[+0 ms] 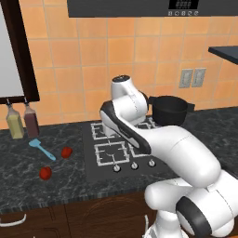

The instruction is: Put the bell pepper and bell pepper in the pot. Retrieve the spatula and lightly stir the vegetables in the pot.

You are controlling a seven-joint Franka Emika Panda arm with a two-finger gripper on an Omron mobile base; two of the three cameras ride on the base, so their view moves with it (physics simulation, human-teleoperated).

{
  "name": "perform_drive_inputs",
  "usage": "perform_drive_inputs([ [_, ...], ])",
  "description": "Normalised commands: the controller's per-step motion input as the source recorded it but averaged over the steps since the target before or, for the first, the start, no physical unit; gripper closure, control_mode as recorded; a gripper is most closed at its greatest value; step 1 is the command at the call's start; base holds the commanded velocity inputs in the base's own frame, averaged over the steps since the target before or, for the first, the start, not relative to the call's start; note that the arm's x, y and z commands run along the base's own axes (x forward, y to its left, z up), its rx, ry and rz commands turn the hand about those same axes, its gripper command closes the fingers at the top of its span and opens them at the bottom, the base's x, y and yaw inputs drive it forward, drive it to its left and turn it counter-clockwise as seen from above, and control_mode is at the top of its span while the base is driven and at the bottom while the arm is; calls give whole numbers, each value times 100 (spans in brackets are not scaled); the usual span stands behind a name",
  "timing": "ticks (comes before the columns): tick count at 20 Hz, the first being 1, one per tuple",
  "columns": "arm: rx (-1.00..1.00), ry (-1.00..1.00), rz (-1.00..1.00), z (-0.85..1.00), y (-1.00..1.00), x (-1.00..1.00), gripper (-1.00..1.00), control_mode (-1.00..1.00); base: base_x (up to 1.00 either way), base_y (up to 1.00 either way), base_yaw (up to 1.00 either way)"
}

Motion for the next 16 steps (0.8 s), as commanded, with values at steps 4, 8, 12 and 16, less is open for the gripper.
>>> perform_drive_inputs([
  [4,0,0,0,0,8,-1,-100,-100,0,0,0],
  [8,0,1,6,0,0,-8,-100,-100,0,0,0],
  [12,0,10,11,0,0,-2,-100,-100,0,0,0],
  [16,0,10,9,-2,2,0,-100,-100,0,0,0],
])
